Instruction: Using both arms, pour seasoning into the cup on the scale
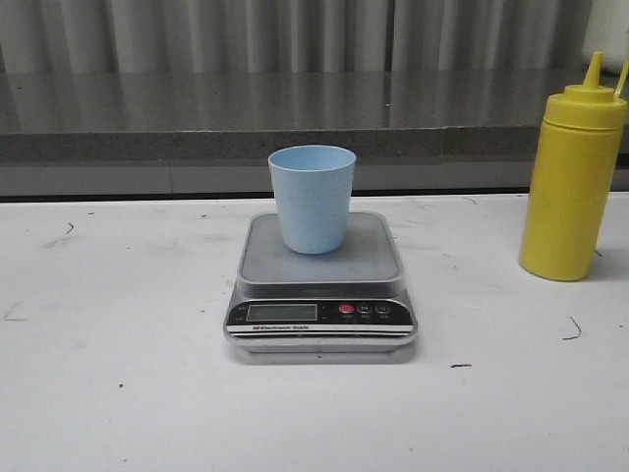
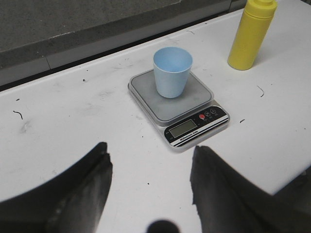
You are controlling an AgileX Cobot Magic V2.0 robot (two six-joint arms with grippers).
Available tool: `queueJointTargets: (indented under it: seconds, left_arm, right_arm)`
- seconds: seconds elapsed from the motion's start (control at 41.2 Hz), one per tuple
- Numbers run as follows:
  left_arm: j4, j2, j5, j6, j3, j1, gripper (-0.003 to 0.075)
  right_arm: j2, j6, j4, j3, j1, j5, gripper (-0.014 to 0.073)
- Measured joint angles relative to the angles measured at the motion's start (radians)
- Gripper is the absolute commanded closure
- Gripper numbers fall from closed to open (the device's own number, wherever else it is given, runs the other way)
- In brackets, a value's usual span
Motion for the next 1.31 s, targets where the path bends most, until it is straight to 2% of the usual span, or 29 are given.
queueJointTargets:
  seconds: [0.607, 0.68, 0.825, 0.923, 1.02, 1.141, 1.311]
  left_arm:
    - [0.0, 0.0, 0.0, 0.0, 0.0, 0.0, 0.0351]
    - [0.0, 0.0, 0.0, 0.0, 0.0, 0.0, 0.0352]
    - [0.0, 0.0, 0.0, 0.0, 0.0, 0.0, 0.0367]
    - [-0.001, 0.0, 0.0, 0.0, 0.0, 0.0, 0.045]
    - [-0.001, 0.0, 0.0, 0.0, 0.0, 0.0, 0.0578]
    - [-0.001, 0.0, 0.0, 0.0, 0.0, 0.0, 0.0738]
    - [-0.001, 0.0, 0.0, 0.0, 0.0, 0.0, 0.074]
  right_arm:
    - [-0.014, 0.0, 0.069, 0.0, 0.0, 0.007, 0.0012]
    - [-0.014, 0.0, 0.071, 0.0, 0.0, 0.005, 0.0081]
    - [-0.014, 0.0, 0.071, 0.0, 0.0, 0.003, 0.0334]
    - [-0.014, 0.0, 0.071, 0.0, 0.0, 0.003, 0.0489]
    - [-0.014, 0.0, 0.071, 0.0, 0.0, 0.003, 0.0605]
    - [-0.014, 0.0, 0.071, 0.0, 0.0, 0.003, 0.0709]
    - [-0.014, 0.0, 0.071, 0.002, 0.0, -0.001, 0.0713]
